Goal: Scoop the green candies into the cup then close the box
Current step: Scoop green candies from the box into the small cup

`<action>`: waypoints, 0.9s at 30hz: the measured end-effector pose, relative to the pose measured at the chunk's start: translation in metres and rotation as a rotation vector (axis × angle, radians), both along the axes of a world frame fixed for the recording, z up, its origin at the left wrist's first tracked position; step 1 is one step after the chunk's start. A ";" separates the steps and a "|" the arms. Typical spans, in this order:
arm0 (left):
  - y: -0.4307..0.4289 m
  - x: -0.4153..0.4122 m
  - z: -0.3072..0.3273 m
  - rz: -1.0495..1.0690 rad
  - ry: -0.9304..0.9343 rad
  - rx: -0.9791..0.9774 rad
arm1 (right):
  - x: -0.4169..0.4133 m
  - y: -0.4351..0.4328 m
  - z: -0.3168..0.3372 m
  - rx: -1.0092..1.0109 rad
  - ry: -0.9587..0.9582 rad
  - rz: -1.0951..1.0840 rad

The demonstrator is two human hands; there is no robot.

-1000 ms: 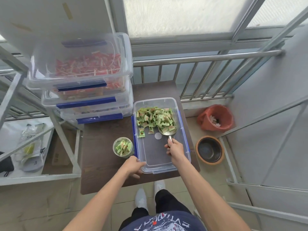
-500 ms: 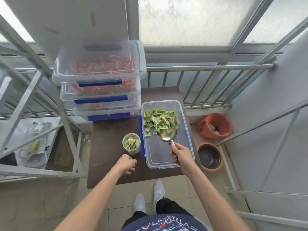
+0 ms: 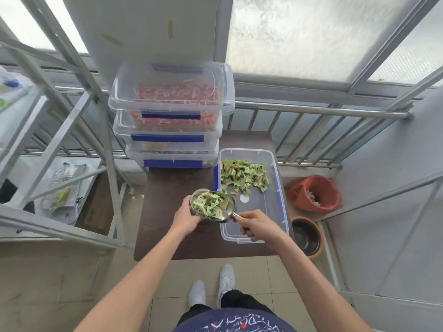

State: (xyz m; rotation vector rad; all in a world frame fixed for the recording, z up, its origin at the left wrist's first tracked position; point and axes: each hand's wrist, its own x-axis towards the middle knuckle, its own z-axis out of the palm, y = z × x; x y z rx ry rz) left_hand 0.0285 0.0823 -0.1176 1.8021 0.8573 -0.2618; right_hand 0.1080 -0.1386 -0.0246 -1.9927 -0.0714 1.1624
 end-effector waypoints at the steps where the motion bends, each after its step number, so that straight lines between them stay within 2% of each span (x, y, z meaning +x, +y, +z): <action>1: -0.001 0.000 0.001 -0.002 -0.002 0.001 | 0.002 0.004 0.005 -0.040 -0.025 0.026; 8: 0.000 0.000 0.004 -0.006 0.011 0.003 | 0.013 0.045 0.044 -0.274 -0.281 0.216; 16: 0.002 -0.001 0.008 -0.029 0.039 -0.054 | 0.015 0.082 0.082 -0.443 -0.378 0.422; 22: 0.005 -0.004 0.004 -0.029 0.060 -0.083 | 0.019 0.083 0.096 -0.473 -0.452 0.409; 27: 0.002 -0.004 0.004 -0.019 0.061 -0.082 | 0.021 0.085 0.088 -0.411 -0.550 0.325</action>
